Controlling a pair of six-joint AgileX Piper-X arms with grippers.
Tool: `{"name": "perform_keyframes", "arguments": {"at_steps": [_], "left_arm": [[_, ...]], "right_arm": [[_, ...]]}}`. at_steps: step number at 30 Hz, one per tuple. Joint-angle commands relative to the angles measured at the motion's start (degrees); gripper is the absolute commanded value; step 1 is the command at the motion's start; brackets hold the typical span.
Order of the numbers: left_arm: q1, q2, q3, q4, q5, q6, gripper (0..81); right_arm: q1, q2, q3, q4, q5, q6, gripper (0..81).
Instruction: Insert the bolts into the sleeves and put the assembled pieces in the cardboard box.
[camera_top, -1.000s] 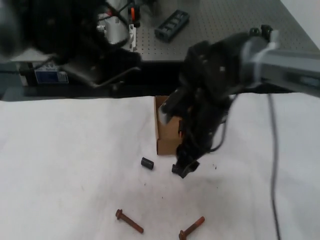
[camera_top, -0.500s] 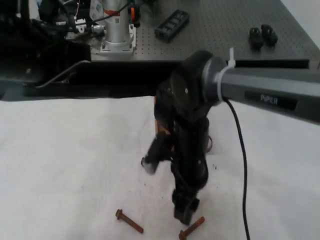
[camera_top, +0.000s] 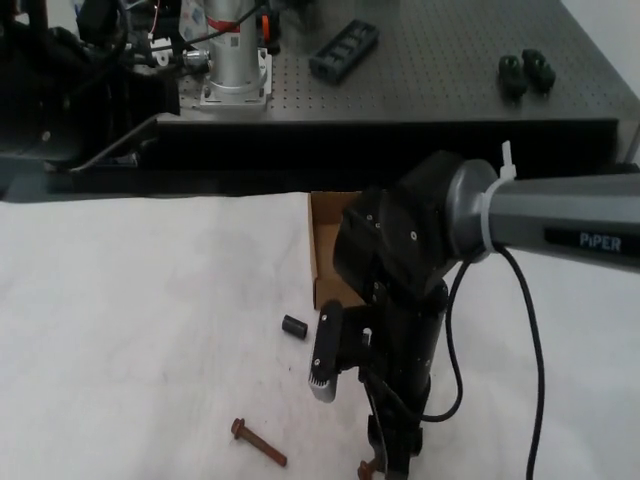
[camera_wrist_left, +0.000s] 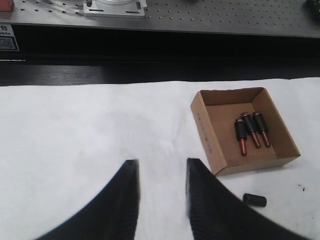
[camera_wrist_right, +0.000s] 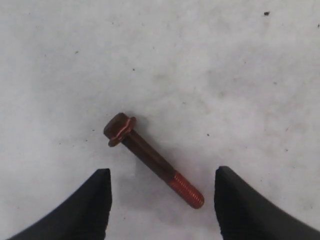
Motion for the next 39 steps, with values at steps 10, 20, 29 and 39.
{"name": "perform_keyframes", "arguments": {"at_steps": [10, 20, 29, 39], "left_arm": [[0.20, -0.55, -0.10, -0.11, 2.88, 1.85, 24.0], [0.20, -0.55, -0.10, 0.62, 3.66, 3.37, 24.0], [0.20, -0.55, -0.10, 0.59, 3.79, 3.49, 24.0], [0.20, -0.55, -0.10, 0.59, 3.79, 3.49, 24.0]], "right_arm": [[1.25, 2.84, 0.58, -4.24, 1.86, -5.49, 43.8], [1.85, 5.83, 0.58, -5.11, 1.86, -5.62, 42.0], [2.95, 7.28, 0.58, -7.27, -1.77, -5.12, 9.5], [3.77, 7.28, 0.58, -9.91, -6.34, -0.06, 2.0]]}}
